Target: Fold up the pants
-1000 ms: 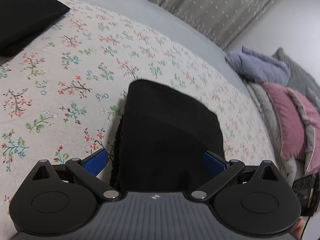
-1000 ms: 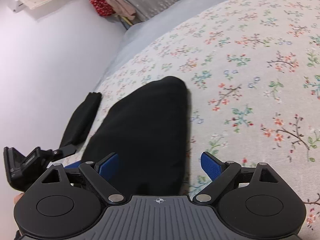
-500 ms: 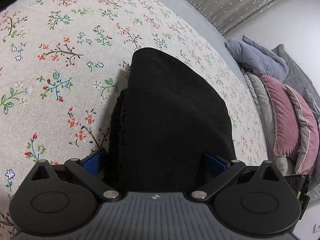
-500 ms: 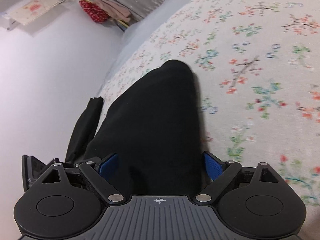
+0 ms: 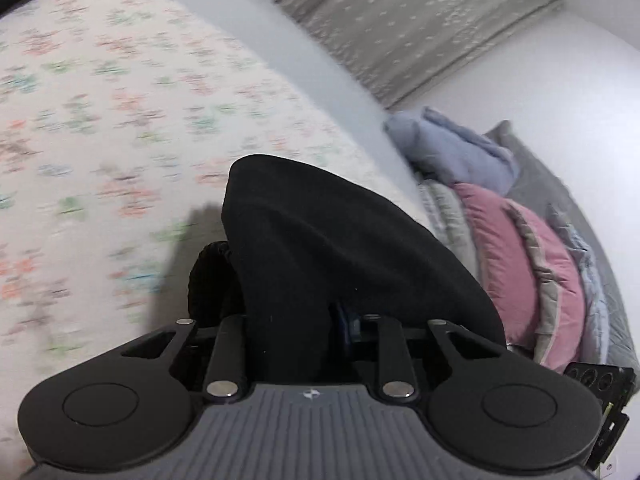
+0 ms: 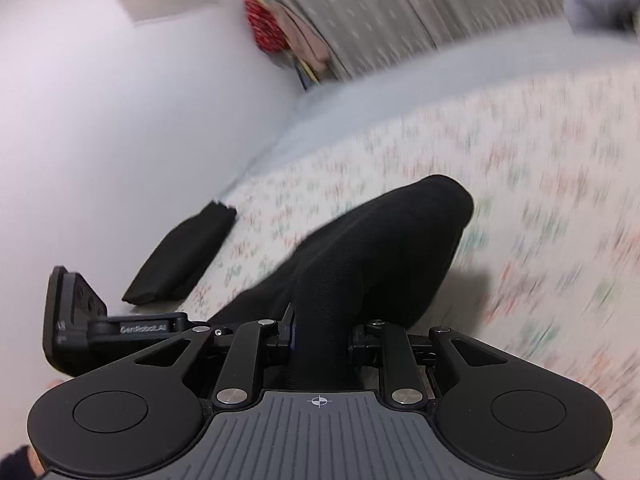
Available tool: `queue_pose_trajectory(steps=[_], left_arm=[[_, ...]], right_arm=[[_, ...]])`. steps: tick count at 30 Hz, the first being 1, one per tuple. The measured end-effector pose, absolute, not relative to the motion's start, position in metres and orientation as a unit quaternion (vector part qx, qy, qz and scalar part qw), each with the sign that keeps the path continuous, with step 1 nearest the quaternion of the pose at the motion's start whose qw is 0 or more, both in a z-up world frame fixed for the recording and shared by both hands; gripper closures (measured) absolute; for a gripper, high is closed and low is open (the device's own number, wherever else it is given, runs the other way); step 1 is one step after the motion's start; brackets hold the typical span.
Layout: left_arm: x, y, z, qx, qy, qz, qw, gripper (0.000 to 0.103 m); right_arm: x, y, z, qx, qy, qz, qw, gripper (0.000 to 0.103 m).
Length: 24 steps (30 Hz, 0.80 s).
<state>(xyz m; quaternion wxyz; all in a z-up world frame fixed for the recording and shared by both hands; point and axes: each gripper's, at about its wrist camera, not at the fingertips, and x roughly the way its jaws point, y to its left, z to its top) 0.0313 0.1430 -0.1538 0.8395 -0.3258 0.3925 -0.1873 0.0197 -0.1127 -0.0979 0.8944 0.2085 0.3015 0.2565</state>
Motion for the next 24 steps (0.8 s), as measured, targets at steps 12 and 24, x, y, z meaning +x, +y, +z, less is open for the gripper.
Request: queue_pose_trajectory(steps=[12, 24], left_arm=[[0.069, 0.034, -0.182, -0.224, 0.434, -0.178, 0.855, 0.049], [0.054, 0.063, -0.155, -0.247, 0.399, -0.134, 0.873, 0.044]], right_arm=[[0.075, -0.23, -0.165, 0.24, 0.403, 0.184, 0.864, 0.077], [0.055, -0.253, -0.141, 0.193, 0.371, 0.13, 0.899, 0.035]])
